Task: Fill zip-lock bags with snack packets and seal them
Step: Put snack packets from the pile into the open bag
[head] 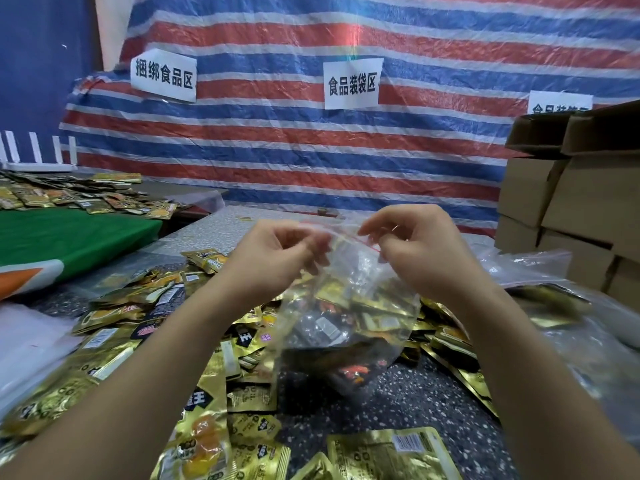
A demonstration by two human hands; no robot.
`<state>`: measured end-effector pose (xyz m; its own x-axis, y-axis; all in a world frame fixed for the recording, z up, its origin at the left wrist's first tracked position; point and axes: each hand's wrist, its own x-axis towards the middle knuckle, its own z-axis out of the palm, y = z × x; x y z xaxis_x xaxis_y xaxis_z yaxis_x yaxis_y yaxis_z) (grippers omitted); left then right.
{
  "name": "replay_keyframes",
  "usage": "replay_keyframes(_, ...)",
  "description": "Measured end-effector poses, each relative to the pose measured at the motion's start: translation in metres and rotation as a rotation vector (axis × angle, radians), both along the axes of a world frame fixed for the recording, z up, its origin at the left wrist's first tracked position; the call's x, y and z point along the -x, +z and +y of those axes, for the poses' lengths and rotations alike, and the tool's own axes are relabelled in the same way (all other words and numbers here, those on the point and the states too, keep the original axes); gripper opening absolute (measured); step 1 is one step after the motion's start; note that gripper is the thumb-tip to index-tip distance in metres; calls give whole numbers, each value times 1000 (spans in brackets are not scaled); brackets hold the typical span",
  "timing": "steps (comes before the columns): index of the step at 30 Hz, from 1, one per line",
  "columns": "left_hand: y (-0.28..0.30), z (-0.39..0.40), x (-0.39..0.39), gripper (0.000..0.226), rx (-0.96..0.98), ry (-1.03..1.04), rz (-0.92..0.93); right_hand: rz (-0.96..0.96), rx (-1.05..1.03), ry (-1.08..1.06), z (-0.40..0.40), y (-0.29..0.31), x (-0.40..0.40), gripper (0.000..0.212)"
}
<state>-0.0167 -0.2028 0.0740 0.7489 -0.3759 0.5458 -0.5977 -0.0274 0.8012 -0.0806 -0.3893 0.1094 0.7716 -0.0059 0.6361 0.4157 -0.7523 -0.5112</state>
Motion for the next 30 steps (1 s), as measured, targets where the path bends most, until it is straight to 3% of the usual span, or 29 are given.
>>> replay_keyframes(4,10,1,4,25,211,100,-70,-175,-56,65,1,7,5,31)
replay_keyframes(7,16,2,8,27,326,169,-79,-321,-248,57,-4,10,3,25)
replay_keyframes(9,18,4,10,29,365,197,-70,-305,-376,9,-11,8,-2,28)
replay_keyframes(12,17,4,10,27,365,230,-87,-15,-281,-99,-22,-2,-13,30)
replay_keyframes(16,15,2,11,27,339,305,-145,436,-111,-1,-22,-23,-29,29)
replay_keyframes(20,16,5,12,29,346,368,-203,451,365,-210,-37,-40,-43,25)
replay_keyframes(23,18,7,12,30,348,373,-213,640,603,-277,-51,-58,-50,14)
replay_keyframes(30,15,7,8,25,312,347,-193,851,661,-363,-60,-93,-57,37)
